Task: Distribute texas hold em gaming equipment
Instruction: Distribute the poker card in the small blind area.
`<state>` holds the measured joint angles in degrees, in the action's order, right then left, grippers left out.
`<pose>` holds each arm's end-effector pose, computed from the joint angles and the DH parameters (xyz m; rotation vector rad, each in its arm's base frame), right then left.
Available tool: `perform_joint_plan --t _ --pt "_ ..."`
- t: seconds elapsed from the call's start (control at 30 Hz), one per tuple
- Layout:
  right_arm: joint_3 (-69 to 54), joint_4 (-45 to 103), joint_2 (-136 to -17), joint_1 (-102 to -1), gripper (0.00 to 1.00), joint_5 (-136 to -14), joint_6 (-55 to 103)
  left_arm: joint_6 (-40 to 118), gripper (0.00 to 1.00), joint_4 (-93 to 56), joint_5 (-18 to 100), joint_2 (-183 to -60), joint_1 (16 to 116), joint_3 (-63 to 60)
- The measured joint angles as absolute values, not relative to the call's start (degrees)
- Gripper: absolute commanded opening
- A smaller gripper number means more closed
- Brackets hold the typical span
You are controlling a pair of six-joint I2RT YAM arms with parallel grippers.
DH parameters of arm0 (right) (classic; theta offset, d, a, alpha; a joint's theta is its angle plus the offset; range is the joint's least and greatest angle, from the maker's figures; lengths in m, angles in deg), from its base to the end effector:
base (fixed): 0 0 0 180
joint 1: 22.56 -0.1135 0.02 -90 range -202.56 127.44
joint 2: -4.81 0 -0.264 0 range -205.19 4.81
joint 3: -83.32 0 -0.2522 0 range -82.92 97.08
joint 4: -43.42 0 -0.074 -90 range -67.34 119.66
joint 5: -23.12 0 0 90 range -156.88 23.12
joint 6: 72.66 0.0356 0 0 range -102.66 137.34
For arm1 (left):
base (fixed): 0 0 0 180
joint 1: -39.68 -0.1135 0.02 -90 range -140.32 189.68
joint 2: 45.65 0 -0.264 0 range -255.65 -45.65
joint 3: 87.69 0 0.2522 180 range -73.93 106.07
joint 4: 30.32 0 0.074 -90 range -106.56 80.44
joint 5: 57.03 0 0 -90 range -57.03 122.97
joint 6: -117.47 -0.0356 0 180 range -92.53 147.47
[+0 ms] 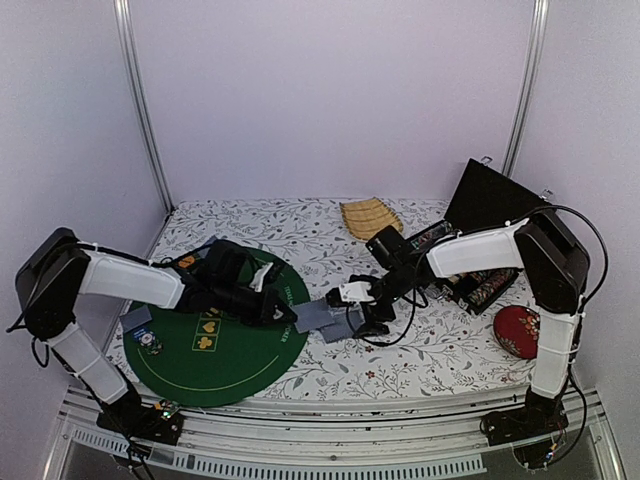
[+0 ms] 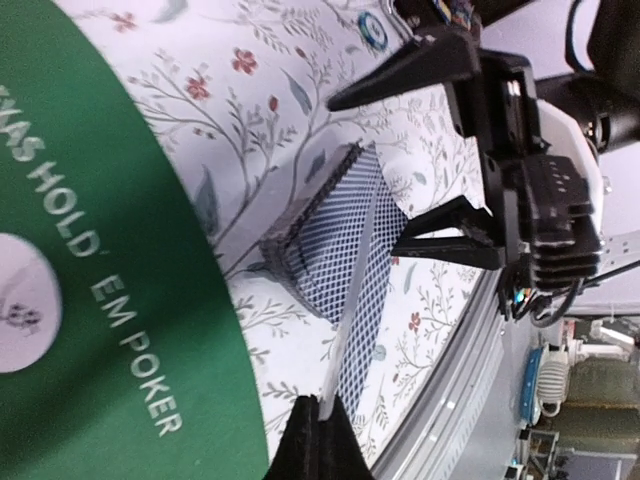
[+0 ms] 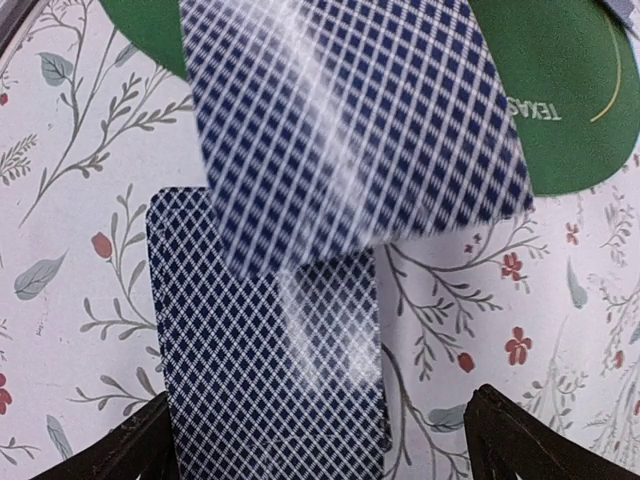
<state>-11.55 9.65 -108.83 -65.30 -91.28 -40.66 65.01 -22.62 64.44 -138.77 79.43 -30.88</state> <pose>0.2816 0.2802 0.1408 -2.0679 1.5344 0.4668 0.2285 -0.2142 0.1553 0.3558 2.5567 -1.2433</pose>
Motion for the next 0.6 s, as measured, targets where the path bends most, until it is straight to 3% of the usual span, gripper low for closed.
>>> perform_joint_plan --t 0.23,0.43,0.6 --pt "-14.3 14.1 -99.4 -65.3 0.99 -91.6 -40.2 64.7 0.0 -13.5 63.6 -122.9 66.9 -35.7" --pt "-20.8 20.4 -88.5 -65.3 0.99 -94.1 -39.9 61.9 0.0 4.5 61.2 -106.3 47.3 -32.8" --pt "-24.7 22.8 -84.9 -65.3 0.99 -94.0 -41.0 53.1 0.0 21.3 57.7 -107.8 27.7 -26.0"
